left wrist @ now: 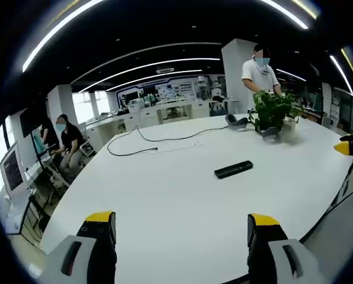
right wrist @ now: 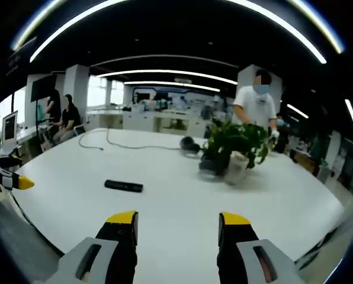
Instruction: Press the specified remote control buttons in sequence, fully releasing each button before pressing the next.
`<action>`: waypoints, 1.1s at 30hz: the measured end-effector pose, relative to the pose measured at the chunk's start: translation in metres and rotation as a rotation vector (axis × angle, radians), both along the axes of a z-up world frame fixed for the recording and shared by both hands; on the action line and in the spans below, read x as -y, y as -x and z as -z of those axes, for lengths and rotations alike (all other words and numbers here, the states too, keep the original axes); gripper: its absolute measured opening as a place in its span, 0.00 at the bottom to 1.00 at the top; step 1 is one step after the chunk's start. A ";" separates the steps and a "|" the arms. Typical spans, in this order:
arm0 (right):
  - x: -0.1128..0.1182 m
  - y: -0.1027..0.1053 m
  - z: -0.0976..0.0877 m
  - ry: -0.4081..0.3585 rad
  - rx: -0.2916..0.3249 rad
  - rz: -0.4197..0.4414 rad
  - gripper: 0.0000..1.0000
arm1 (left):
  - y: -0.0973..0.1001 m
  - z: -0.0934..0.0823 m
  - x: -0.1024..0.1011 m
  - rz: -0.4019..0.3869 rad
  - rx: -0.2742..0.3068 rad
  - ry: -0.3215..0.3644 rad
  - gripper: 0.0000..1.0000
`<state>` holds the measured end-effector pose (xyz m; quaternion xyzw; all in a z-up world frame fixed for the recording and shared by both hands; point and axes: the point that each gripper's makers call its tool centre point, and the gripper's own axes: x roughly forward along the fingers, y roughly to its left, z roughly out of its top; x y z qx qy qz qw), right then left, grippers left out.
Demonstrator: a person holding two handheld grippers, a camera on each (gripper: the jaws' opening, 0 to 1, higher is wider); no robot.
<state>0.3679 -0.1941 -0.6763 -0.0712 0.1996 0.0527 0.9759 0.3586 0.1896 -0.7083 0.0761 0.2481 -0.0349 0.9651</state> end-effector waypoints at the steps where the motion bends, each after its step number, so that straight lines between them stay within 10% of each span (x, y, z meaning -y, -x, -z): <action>1: 0.000 0.000 0.000 -0.001 0.000 0.000 0.52 | 0.000 0.000 0.000 0.000 0.000 -0.003 0.96; 33: -0.003 0.000 0.000 -0.011 0.005 -0.021 0.51 | -0.002 -0.002 0.001 0.007 0.007 -0.015 0.96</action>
